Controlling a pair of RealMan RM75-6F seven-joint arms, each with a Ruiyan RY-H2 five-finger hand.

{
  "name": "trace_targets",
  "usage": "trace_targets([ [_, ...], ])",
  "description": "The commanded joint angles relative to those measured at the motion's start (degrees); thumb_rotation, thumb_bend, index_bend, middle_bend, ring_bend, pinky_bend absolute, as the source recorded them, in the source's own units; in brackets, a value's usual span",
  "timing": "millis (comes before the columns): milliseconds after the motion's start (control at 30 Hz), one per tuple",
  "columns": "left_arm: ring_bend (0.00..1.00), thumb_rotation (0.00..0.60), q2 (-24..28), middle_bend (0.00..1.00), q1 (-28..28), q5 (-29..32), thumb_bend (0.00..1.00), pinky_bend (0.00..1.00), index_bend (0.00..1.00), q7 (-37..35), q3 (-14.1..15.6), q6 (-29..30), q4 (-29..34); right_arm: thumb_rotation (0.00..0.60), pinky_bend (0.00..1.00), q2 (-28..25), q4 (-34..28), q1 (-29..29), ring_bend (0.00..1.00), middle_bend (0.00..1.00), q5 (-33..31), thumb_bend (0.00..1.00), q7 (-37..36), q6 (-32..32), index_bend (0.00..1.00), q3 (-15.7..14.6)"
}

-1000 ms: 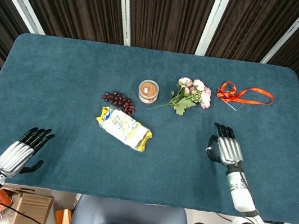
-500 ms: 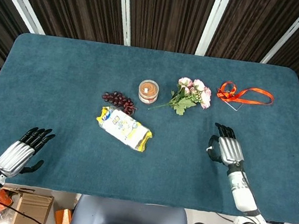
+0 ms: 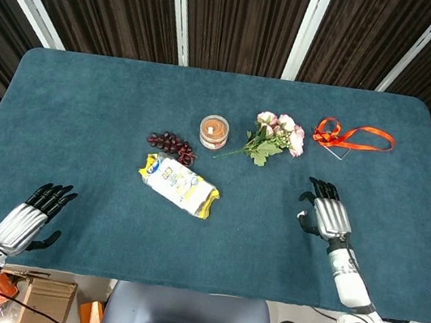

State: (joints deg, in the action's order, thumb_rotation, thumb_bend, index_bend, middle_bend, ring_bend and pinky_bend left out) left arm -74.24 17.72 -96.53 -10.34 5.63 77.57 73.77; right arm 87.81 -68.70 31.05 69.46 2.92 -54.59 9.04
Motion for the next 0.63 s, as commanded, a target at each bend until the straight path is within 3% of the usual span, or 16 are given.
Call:
trace_targets([
  [33,0.00,0.600,0.3,0.00,-2.3,1.0,0.39,0.00,0.00,0.3,-0.2,3.0,0.8,0.600,0.00,-6.2,-8.8,-3.9,0.00,0.00,3.9,0.35,2.5,-6.2,0.07,-3.1],
  [167,0.00,0.600,1.2,0.00,-6.6,5.7,0.40,0.00,0.00,6.2,-0.3,4.7,4.6,0.600,0.00,-16.4,-21.3,-13.4,0.00,0.00,10.1,0.35,9.2,-19.5,0.00,-9.9],
  [300,0.00,0.600,2.1,0.00,-8.3,5.5,0.40,0.00,0.00,8.5,0.0,6.5,6.7,0.600,0.00,-18.7,-19.8,-23.5,0.00,0.00,17.7,0.35,6.6,-34.8,0.00,-15.0],
  [433,0.00,0.600,2.5,0.00,-8.6,3.7,0.40,0.00,0.00,7.8,0.4,7.3,7.2,0.600,0.00,-17.6,-14.8,-27.0,0.00,0.00,17.8,0.35,1.5,-37.8,0.00,-15.3],
  [633,0.00,0.600,3.1,0.00,-8.7,2.9,0.40,0.00,0.00,7.2,0.3,7.3,7.6,0.600,0.00,-18.7,-14.3,-27.5,0.00,0.00,19.1,0.35,-0.5,-37.1,0.00,-14.9],
])
